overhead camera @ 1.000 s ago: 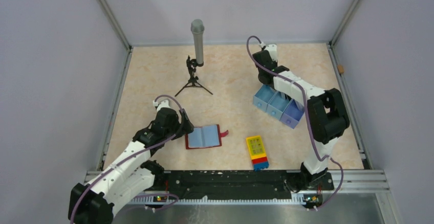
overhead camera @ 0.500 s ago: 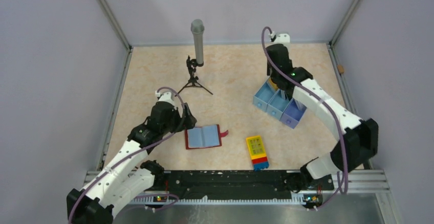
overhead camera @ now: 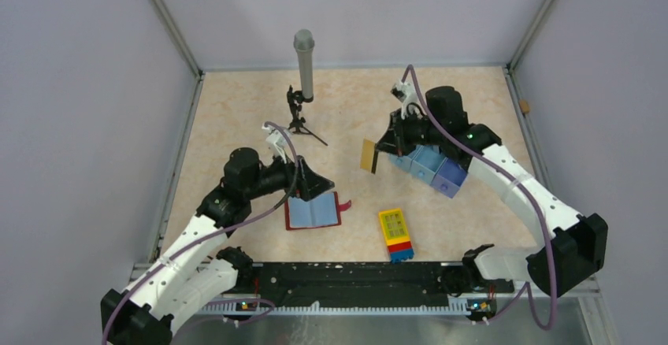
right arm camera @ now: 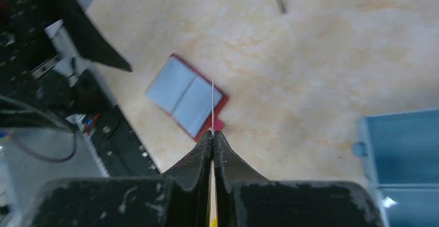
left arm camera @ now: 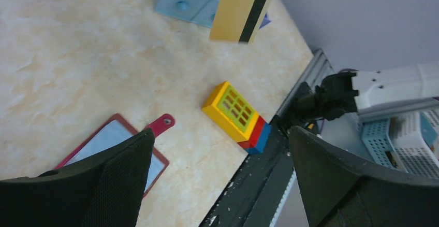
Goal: Put the credit cards into the card holder
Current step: Pick up the credit card from the storage box.
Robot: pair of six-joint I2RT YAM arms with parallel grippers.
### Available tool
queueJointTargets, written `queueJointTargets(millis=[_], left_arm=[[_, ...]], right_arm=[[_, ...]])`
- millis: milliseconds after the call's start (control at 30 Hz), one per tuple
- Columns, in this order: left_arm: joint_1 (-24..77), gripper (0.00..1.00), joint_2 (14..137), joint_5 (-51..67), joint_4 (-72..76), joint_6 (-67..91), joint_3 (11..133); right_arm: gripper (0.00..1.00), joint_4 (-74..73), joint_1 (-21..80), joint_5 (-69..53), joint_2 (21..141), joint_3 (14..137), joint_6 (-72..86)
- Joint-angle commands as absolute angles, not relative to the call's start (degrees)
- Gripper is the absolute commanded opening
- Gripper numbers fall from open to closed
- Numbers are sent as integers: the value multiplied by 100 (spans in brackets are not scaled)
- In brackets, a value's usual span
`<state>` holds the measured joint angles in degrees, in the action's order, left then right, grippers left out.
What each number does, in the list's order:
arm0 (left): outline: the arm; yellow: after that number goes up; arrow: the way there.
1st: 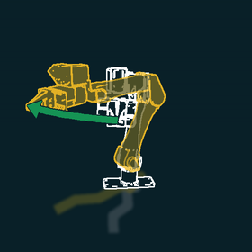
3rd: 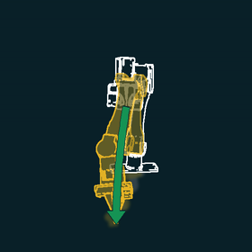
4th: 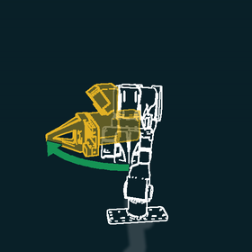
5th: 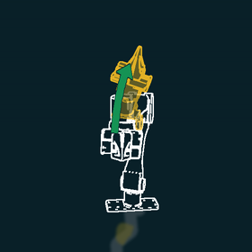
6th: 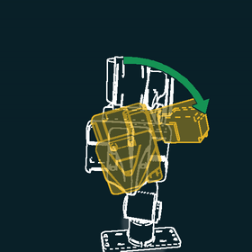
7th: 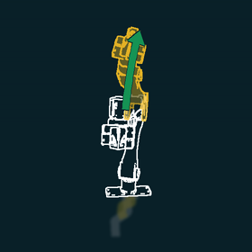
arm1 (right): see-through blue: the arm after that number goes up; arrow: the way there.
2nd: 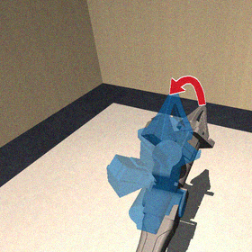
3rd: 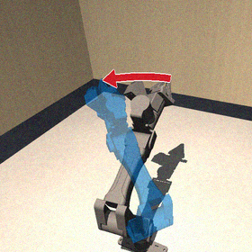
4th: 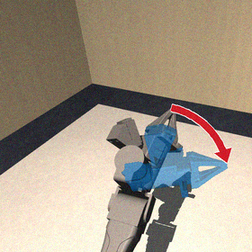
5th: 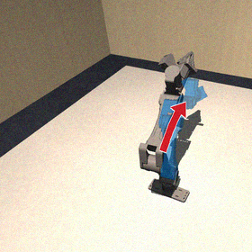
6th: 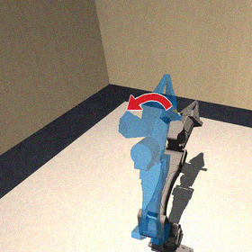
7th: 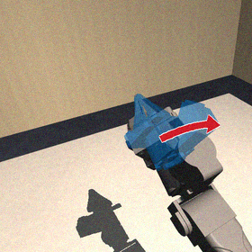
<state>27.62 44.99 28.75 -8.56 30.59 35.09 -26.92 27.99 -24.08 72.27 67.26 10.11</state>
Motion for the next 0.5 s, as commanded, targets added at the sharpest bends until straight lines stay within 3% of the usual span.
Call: queueJointTargets(millis=[0,133,300,467], left_arm=[[2807,99,4447,4091,288,3278,3332],[2862,99,4487,4325,503,3409,3261],[2946,98,4539,4736,1079,3787,3108],[3095,70,4617,5041,1978,4518,2814]], right_arm=[[0,-2129,2817,-5319,7006,6470,1230],[0,-1237,2998,-6316,6996,6186,1730],[0,-484,3119,-6631,7055,6078,2264],[0,-433,3237,-6665,7249,6160,2295]])
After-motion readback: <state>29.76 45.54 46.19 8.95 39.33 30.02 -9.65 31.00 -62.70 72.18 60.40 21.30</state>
